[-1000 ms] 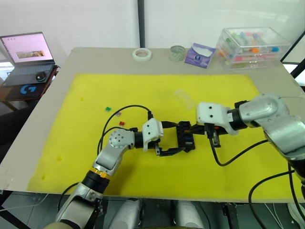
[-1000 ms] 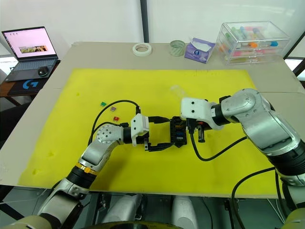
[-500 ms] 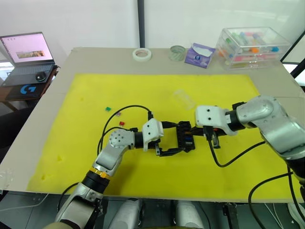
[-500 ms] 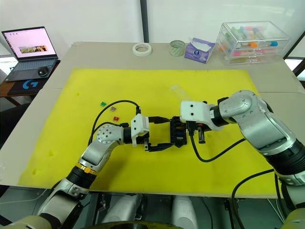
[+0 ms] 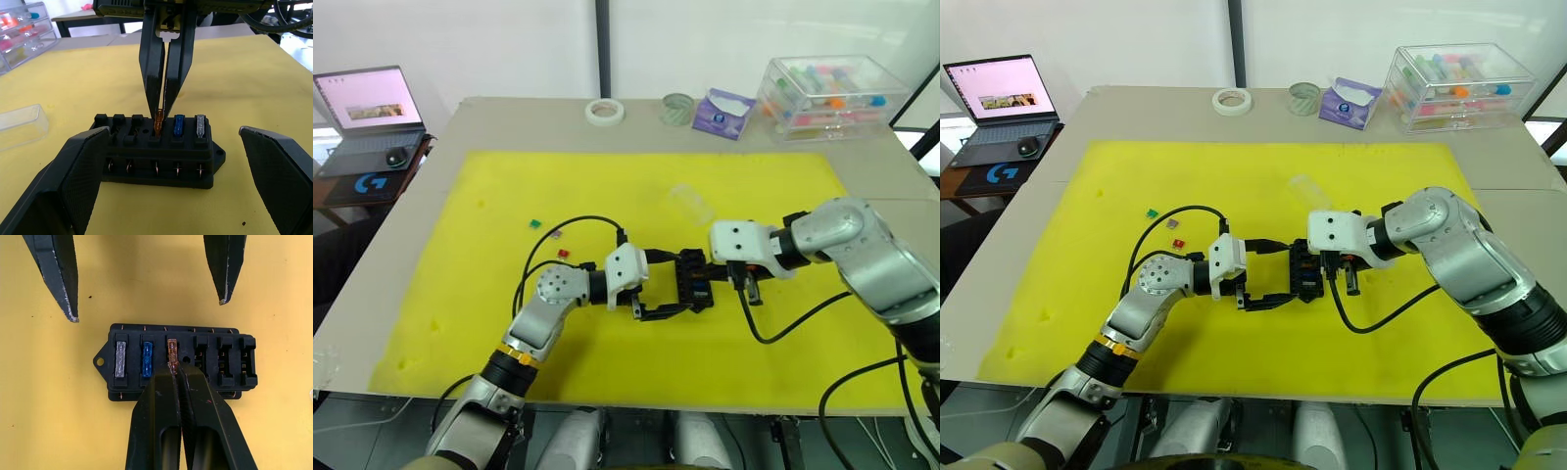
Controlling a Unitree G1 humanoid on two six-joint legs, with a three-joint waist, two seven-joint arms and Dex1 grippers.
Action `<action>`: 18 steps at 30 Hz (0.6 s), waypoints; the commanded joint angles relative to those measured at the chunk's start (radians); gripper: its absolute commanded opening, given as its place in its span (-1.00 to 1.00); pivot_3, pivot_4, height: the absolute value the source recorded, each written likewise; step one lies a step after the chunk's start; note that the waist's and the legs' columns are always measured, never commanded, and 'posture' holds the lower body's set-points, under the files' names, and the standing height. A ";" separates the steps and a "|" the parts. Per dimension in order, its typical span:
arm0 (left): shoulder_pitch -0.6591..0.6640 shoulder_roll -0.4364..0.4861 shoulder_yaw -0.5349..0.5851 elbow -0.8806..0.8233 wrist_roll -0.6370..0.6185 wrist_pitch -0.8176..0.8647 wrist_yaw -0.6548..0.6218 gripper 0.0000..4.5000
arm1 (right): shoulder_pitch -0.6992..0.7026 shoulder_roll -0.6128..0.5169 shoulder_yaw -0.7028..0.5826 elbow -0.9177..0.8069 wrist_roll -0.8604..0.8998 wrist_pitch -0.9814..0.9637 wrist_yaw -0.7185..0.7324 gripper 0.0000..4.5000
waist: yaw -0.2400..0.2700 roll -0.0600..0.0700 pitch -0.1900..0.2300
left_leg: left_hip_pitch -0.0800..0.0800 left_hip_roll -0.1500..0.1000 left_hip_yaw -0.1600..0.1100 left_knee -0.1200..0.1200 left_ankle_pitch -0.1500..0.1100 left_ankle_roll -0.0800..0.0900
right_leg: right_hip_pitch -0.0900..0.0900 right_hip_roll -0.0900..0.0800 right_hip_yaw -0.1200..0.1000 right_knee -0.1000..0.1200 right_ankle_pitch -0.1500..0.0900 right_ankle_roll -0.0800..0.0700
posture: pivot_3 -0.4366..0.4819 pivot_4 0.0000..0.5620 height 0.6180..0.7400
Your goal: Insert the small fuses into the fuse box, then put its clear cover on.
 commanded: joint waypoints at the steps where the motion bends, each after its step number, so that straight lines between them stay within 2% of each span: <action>1: -0.003 0.000 -0.002 -0.024 -0.003 -0.002 0.000 0.98 | -0.023 0.003 -0.019 -0.001 -0.015 -0.016 0.005 -1.00 | 0.000 0.000 0.000 | 0.000 0.000 0.000 0.000 0.000 0.000 | 0.000 0.000 0.000 0.000 0.000 0.000 | -0.05 -0.47 1.00; 18: 0.000 0.006 0.001 -0.024 -0.002 -0.001 0.005 0.98 | -0.047 0.002 -0.031 0.008 -0.017 -0.023 0.053 -1.00 | 0.000 0.000 0.000 | 0.000 0.000 0.000 0.000 0.000 0.000 | 0.000 0.000 0.000 0.000 0.000 0.000 | -0.05 -0.47 1.00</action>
